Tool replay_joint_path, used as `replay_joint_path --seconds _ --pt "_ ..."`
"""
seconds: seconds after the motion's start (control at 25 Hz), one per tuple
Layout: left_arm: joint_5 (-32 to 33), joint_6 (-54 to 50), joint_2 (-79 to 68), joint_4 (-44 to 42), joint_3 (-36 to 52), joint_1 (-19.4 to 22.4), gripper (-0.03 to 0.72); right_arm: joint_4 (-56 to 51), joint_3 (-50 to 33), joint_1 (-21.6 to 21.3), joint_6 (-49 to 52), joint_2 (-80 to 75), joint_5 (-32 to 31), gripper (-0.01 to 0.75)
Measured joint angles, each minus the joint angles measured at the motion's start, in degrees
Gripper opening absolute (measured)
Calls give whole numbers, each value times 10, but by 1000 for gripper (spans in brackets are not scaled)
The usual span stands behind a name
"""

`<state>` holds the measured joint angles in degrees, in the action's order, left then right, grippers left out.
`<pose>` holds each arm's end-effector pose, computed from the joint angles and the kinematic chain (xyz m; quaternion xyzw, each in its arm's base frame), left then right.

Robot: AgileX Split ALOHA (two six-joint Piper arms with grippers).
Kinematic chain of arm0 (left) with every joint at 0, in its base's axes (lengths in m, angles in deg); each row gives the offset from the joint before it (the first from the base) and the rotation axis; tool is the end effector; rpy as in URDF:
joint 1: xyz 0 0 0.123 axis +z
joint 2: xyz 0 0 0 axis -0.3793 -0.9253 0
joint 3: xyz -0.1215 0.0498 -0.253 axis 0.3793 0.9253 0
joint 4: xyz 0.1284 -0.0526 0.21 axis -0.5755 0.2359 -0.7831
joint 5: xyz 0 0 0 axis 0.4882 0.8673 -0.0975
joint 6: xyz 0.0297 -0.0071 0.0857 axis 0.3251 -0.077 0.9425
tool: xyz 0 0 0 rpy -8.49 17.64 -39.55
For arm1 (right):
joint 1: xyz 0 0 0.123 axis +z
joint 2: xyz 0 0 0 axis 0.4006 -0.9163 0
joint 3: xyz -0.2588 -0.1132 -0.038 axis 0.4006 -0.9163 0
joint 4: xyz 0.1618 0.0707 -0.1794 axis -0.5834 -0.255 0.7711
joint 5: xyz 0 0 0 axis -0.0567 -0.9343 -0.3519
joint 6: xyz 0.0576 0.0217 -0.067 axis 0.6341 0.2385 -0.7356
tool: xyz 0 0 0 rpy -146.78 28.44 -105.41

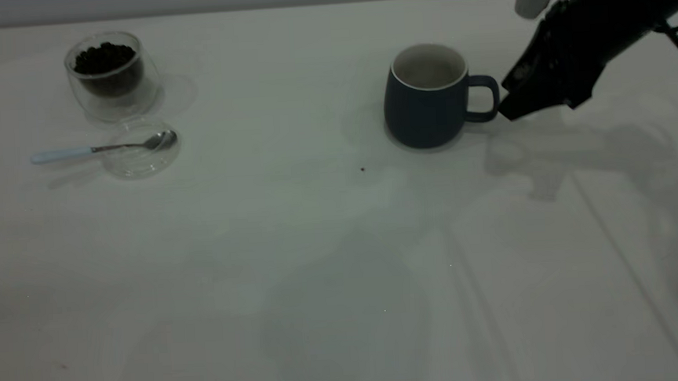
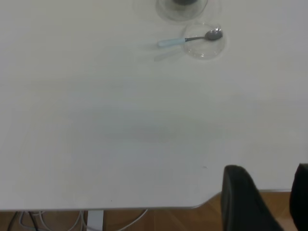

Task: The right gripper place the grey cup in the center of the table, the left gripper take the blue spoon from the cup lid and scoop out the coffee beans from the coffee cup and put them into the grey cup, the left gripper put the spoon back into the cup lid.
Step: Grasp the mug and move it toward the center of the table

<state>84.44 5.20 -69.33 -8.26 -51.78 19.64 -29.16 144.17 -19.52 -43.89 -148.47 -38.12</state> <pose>-0.0096 -0.0006 0.2679 -0.0001 0.8706 -0.0297 0.4911 0.4032 0.0747 0.0361 -0.5576 0.7750 0.1516 0.2558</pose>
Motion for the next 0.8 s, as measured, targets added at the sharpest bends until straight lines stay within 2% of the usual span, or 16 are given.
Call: replay_joint_path --seconds 0.32,0.8 --pt "0 0 0 0 0 0 319 9 86 0 0 -39 31 364" --pt "0 0 0 0 0 0 319 10 101 26 0 -53 16 364"
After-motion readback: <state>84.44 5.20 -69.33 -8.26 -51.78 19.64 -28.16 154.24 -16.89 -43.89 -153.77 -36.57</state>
